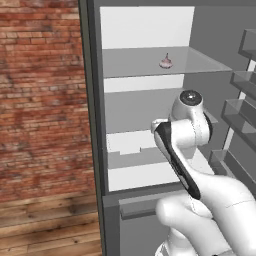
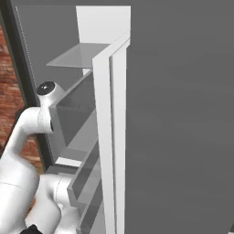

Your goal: Grab the garlic and lime from the fridge, place them in the blender, close the lid, and turn on the blender to create a marinade.

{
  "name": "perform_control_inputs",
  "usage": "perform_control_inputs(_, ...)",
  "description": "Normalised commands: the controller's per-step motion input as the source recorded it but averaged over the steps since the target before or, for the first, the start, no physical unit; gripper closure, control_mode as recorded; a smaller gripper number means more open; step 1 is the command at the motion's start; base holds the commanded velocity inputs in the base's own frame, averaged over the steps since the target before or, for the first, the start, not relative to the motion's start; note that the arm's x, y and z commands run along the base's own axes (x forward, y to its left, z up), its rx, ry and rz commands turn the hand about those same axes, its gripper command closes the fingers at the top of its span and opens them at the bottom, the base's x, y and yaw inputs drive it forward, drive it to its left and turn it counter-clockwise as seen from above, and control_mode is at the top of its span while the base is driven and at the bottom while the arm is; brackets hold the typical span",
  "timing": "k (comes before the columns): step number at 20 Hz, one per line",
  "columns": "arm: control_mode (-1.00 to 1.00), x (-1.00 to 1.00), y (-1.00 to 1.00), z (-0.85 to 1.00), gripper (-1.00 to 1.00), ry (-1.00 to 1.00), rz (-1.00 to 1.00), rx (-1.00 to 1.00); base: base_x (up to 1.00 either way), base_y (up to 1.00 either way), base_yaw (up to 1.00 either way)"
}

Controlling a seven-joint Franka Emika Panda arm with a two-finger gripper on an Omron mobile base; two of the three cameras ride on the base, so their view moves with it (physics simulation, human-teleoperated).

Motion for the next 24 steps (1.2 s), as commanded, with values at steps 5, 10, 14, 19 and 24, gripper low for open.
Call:
perform_control_inputs(5,-1.0,-1.0,0.04,0.02,1.0,0.0,-0.01,0.07,0.0,0.0,0.0)
perform_control_inputs(10,-1.0,-0.36,0.16,-0.09,1.0,0.04,0.0,-0.02,0.0,0.0,0.0)
perform_control_inputs(14,-1.0,-0.09,0.08,-0.09,1.0,0.02,0.0,0.0,0.0,0.0,0.0)
perform_control_inputs(19,1.0,-0.11,0.03,-0.01,1.0,0.0,0.0,0.0,-0.78,0.34,-0.03)
perform_control_inputs(24,1.0,0.0,0.0,0.0,1.0,0.0,0.0,0.0,-1.0,0.75,-0.24)
